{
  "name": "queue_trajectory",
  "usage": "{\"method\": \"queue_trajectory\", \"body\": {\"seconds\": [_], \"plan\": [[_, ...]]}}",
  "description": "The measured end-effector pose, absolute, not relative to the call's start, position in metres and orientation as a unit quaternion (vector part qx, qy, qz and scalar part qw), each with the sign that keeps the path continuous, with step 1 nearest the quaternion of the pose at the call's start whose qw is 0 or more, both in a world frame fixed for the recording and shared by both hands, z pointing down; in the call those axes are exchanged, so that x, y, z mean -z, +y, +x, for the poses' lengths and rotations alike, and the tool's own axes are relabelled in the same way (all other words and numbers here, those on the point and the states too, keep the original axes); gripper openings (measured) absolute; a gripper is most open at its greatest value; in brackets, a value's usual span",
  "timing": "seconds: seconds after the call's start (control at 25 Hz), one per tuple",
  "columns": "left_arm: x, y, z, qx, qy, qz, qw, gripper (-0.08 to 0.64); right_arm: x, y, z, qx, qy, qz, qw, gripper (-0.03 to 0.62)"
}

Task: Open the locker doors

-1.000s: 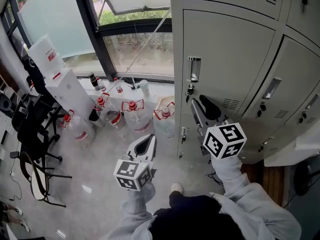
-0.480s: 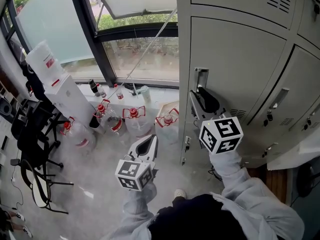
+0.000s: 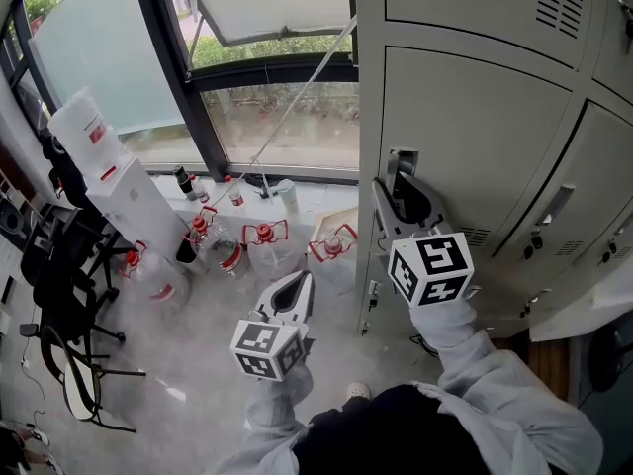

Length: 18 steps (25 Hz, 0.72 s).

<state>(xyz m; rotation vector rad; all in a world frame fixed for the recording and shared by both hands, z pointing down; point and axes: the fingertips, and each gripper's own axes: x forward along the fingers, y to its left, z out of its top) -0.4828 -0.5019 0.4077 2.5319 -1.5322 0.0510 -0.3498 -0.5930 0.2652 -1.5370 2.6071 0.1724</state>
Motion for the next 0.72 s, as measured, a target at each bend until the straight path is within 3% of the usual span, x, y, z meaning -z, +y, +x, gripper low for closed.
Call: {"method": "queue_trajectory", "body": {"seconds": [0.72], "plan": [[-0.410, -0.462, -0.481, -0.018, -0.518, 0.850, 0.093, 0.009, -0.265, -0.558, -0.352, -0.049, 0.861, -0.505, 0.041, 0.103]]}}
